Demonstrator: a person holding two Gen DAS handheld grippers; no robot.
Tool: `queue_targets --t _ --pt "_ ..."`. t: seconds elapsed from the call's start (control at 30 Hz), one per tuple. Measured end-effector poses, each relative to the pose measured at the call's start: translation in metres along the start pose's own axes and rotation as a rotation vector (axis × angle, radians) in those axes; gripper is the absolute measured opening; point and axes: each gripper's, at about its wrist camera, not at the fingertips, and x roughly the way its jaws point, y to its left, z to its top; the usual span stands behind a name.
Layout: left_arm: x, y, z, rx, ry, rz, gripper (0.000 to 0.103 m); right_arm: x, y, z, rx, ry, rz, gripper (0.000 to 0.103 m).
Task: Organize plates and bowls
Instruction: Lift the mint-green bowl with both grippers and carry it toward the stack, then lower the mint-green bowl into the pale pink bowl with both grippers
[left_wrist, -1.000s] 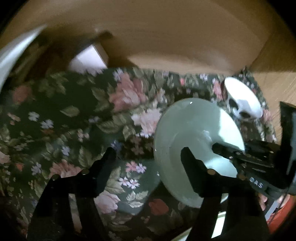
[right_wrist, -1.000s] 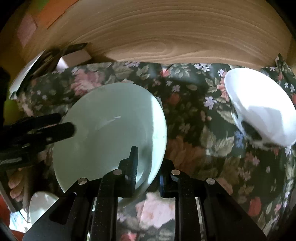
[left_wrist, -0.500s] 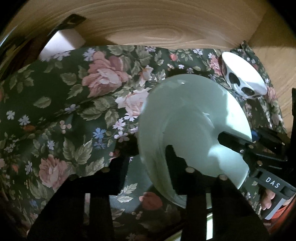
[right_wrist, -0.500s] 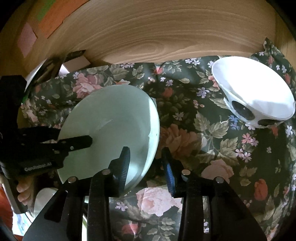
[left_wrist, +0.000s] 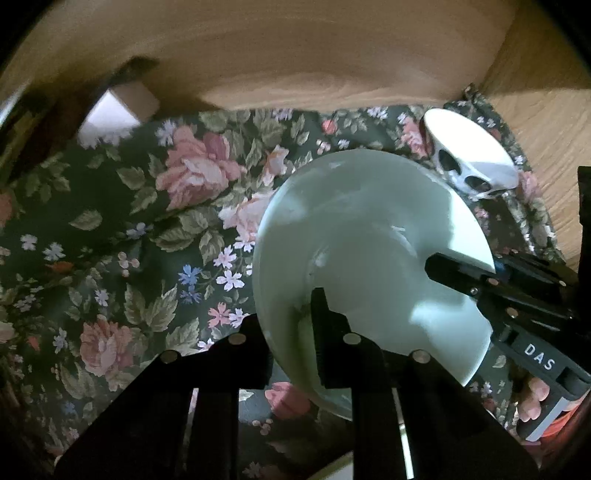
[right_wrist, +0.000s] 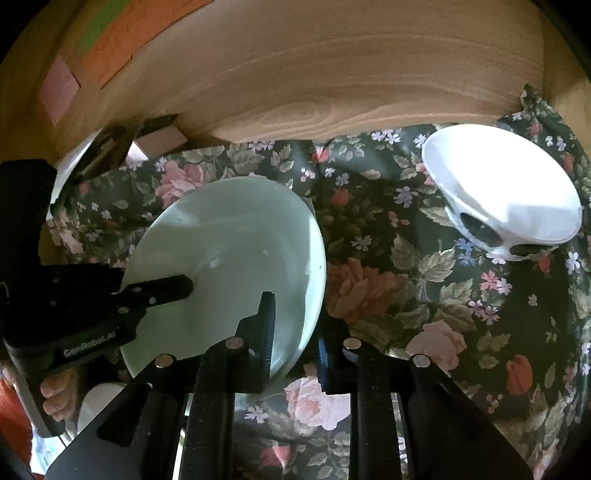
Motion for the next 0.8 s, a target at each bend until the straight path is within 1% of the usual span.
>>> queue_targets --t 0.17,0.4,0.57,0.8 --pt "-0.022 -0.003 -0.008 0.001 -0.051 -0.015 0.017 -0.018 0.006 0.001 -0.002 -0.039 0.001 0.015" --pt "-0.053 0.003 -0.024 -0.029 -0.101 -0.047 0.017 -0.042 0.024 -0.002 -0.034 -0.092 -0.015 0.015" --pt "-0.071 0.0 -0.034 -0.035 -0.138 -0.048 0.017 -0.055 0.042 -0.011 -0.057 -0.122 -0.02 0.015" --pt "-0.098 0.009 -0.055 -0.053 -0.181 -0.049 0.017 -0.069 0.067 -0.022 -0.091 -0.148 -0.017 0.015"
